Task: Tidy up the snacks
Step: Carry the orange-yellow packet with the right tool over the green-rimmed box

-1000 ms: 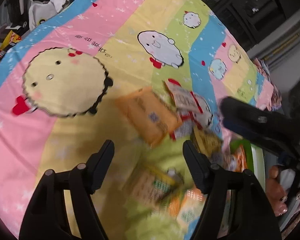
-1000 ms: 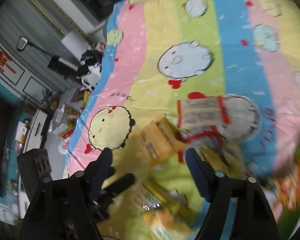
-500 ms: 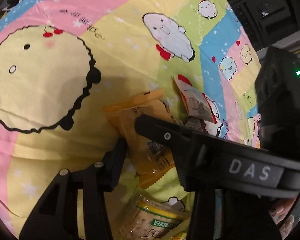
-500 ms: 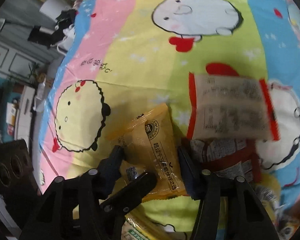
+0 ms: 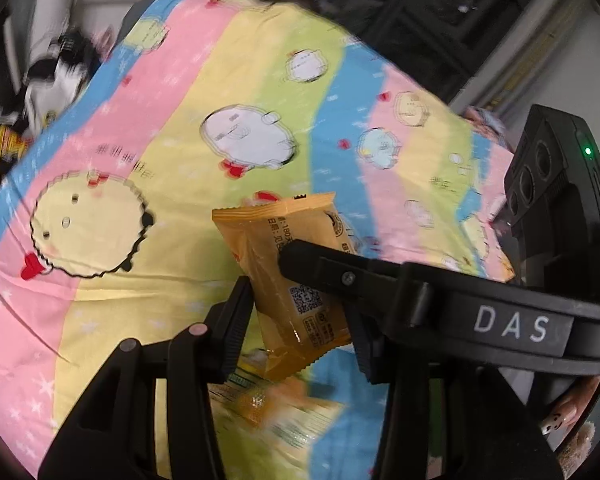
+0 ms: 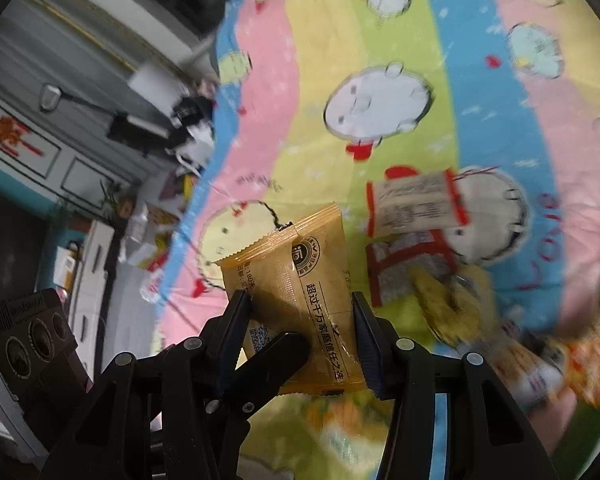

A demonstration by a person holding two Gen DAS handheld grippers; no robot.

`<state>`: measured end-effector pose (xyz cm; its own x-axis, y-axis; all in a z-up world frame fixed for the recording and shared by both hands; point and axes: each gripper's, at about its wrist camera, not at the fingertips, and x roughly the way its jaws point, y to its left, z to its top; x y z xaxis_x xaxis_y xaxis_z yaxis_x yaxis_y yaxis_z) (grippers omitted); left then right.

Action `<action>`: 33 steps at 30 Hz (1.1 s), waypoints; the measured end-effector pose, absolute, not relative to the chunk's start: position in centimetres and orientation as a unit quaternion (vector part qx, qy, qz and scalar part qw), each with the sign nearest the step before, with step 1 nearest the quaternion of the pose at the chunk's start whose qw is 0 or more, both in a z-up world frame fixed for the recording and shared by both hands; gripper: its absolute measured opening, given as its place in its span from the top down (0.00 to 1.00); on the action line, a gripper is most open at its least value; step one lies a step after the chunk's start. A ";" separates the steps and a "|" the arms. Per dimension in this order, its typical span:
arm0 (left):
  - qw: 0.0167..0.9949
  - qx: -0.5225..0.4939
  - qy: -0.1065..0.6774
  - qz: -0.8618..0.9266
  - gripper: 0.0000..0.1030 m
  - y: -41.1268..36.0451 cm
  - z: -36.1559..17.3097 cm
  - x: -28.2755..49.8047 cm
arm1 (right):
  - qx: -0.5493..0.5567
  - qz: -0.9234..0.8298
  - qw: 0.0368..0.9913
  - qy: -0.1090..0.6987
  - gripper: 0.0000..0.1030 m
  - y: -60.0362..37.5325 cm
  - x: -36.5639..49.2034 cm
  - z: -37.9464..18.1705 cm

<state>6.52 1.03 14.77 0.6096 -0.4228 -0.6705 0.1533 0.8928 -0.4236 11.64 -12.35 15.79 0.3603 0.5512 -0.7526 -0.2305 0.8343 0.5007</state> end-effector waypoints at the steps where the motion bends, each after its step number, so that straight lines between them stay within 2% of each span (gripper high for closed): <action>1: 0.884 -0.158 0.405 -0.172 0.56 0.0 15.5 5.9 | 0.162 0.238 0.815 0.502 0.49 -13.3 10.6 16.7; 7: 0.884 -0.128 0.391 -0.224 0.56 -5.8 17.6 2.5 | 0.187 0.195 0.844 0.463 0.49 -19.6 4.9 19.4; 13: 0.872 -0.092 0.395 -0.275 0.56 -11.9 18.0 -0.1 | 0.223 0.146 0.857 0.442 0.49 -25.4 0.9 19.3; 22: 0.839 -0.042 0.429 -0.331 0.56 -19.8 15.1 -1.4 | 0.286 0.082 0.850 0.435 0.49 -33.6 -2.5 16.3; 33: 0.803 -0.010 0.483 -0.350 0.56 -25.3 10.2 -0.8 | 0.331 0.031 0.828 0.451 0.49 -39.1 -3.8 10.9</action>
